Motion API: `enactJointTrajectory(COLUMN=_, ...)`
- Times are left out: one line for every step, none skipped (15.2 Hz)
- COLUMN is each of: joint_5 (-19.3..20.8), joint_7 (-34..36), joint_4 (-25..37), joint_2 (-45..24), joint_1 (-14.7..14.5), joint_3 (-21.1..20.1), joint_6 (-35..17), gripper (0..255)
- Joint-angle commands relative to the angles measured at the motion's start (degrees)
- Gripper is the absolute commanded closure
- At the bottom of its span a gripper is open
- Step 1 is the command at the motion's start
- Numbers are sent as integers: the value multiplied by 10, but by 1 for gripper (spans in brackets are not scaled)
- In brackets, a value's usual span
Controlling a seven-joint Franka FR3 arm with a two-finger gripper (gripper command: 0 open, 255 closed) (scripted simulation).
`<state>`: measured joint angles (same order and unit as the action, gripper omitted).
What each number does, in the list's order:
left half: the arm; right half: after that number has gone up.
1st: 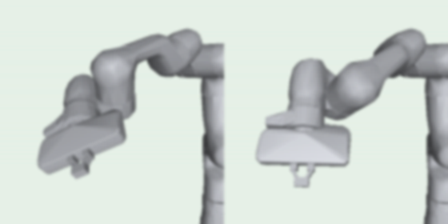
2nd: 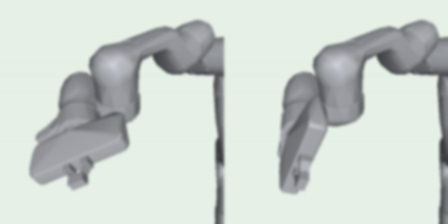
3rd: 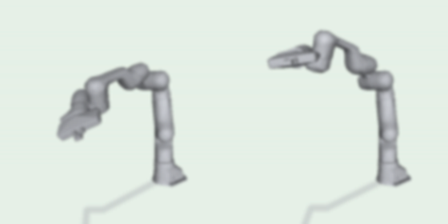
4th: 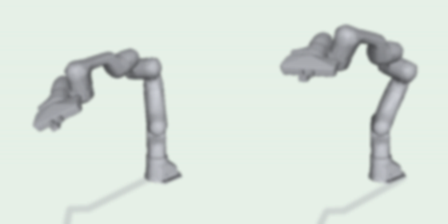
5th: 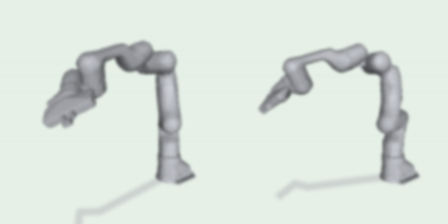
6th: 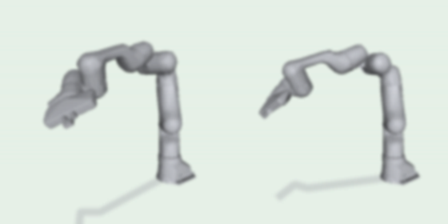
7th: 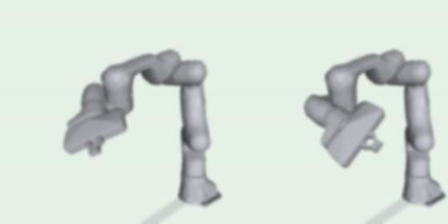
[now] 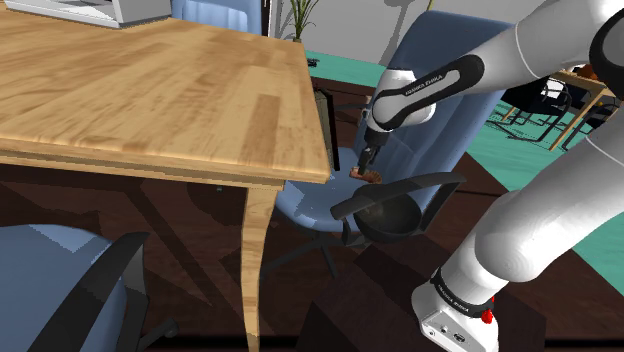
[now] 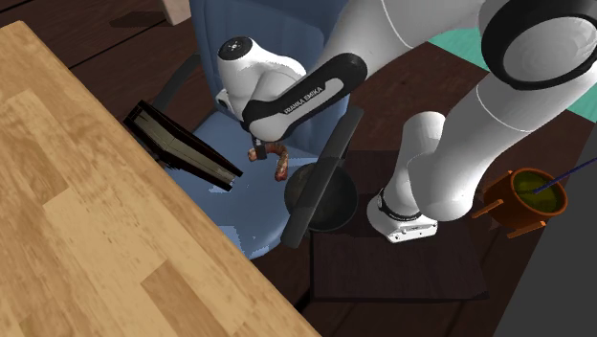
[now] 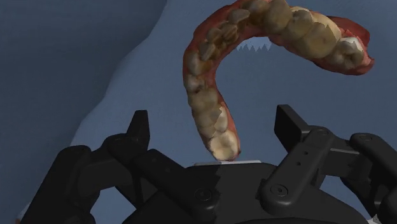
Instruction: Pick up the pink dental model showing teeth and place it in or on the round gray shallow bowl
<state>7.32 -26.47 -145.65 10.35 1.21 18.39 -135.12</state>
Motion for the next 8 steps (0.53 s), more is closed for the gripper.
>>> enactJointTrajectory(joint_5=-2, joint_7=-2, joint_4=-16, joint_2=-24, joint_1=9, joint_3=12, joint_6=-18, gripper=0)
enactJointTrajectory(joint_5=-4, joint_7=-3, joint_4=-19, joint_2=-31, joint_1=10, joint_3=12, joint_6=-27, gripper=0)
enactJointTrajectory(joint_5=-6, joint_7=-4, joint_4=-21, joint_2=-35, joint_1=10, joint_3=12, joint_6=-32, gripper=0)
enactJointTrajectory(joint_5=-6, joint_7=-4, joint_4=-21, joint_2=-35, joint_1=11, joint_3=12, joint_6=-32, gripper=0)
enactJointTrajectory(joint_5=-6, joint_7=-5, joint_4=-21, joint_2=-35, joint_1=12, joint_3=11, joint_6=-32, gripper=0)
enactJointTrajectory(joint_5=-6, joint_7=-5, joint_4=-21, joint_2=-35, joint_1=12, joint_3=10, joint_6=-32, gripper=0)
enactJointTrajectory(joint_5=-6, joint_7=-5, joint_4=-21, joint_2=-35, joint_1=13, joint_3=10, joint_6=-32, gripper=0)
enactJointTrajectory(joint_5=-6, joint_7=-5, joint_4=-21, joint_2=-35, joint_1=13, joint_3=9, joint_6=-32, gripper=0)
